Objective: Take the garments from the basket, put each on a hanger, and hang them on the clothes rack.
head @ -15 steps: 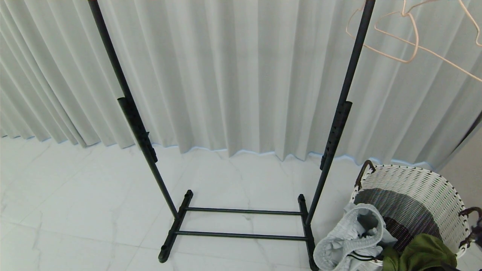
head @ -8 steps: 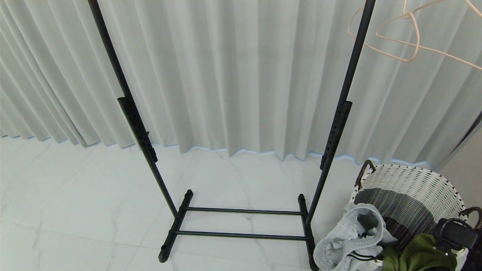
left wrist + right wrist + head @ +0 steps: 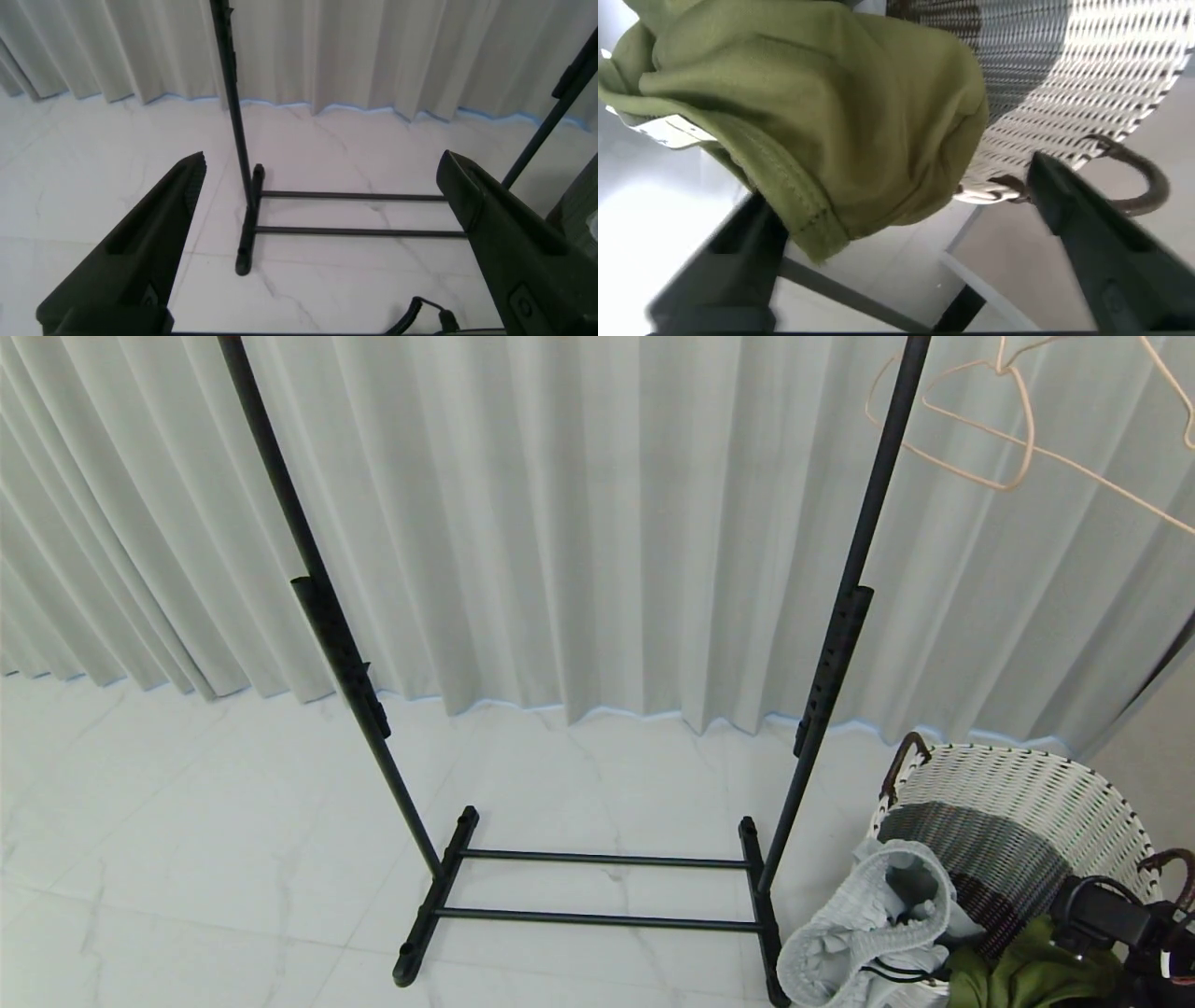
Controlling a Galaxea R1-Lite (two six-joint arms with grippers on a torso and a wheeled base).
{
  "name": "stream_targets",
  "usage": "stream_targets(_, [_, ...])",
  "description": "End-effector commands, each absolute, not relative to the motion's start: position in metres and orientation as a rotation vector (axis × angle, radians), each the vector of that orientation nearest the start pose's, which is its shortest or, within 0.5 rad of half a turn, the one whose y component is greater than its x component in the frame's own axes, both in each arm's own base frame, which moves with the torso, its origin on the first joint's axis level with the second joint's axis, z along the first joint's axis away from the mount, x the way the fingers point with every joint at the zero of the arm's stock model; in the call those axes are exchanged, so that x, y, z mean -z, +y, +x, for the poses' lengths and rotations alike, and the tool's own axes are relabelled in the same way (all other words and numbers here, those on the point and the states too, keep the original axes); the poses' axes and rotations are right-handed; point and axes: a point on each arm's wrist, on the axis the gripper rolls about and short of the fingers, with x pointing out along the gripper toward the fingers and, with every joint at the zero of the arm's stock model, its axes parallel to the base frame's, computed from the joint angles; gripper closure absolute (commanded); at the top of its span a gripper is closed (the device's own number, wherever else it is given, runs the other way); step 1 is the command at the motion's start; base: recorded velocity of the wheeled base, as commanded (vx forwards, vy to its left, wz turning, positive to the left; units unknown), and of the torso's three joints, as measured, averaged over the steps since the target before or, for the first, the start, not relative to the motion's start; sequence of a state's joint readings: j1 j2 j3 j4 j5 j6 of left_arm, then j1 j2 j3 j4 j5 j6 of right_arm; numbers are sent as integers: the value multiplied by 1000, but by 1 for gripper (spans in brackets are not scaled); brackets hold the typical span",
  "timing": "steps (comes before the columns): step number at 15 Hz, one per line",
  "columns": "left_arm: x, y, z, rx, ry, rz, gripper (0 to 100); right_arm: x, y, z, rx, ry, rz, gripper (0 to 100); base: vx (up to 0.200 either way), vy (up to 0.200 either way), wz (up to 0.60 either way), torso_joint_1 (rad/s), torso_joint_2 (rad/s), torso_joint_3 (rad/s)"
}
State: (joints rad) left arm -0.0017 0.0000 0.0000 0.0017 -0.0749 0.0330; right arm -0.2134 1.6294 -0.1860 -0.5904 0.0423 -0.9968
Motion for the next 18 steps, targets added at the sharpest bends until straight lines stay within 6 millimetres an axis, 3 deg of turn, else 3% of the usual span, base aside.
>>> stream_targets(1, [-75,-2,-23,77,2,32,0,-57,-38,178,-267,853,-808,100,0,0,0,0,0,0])
stream_targets(7, [-75,-2,-23,77,2,34,0,-89,-35,165,-169,717,-819,100,0,0,0,0,0,0])
stream_targets(10, [-75,-2,-23,77,2,32,0,-125,-33,152,-131,699,-787,100,0,0,0,0,0,0])
stream_targets(11, [-75,-2,-23,77,2,32,0,-156,-30,140,-123,720,-750,100,0,0,0,0,0,0])
stream_targets(14, [-75,-2,-23,77,2,32,0,-207,-23,107,-108,732,-694,100,0,0,0,0,0,0])
stream_targets(18, [-75,-2,-23,77,2,34,0,-247,-15,71,-93,687,-695,100,0,0,0,0,0,0])
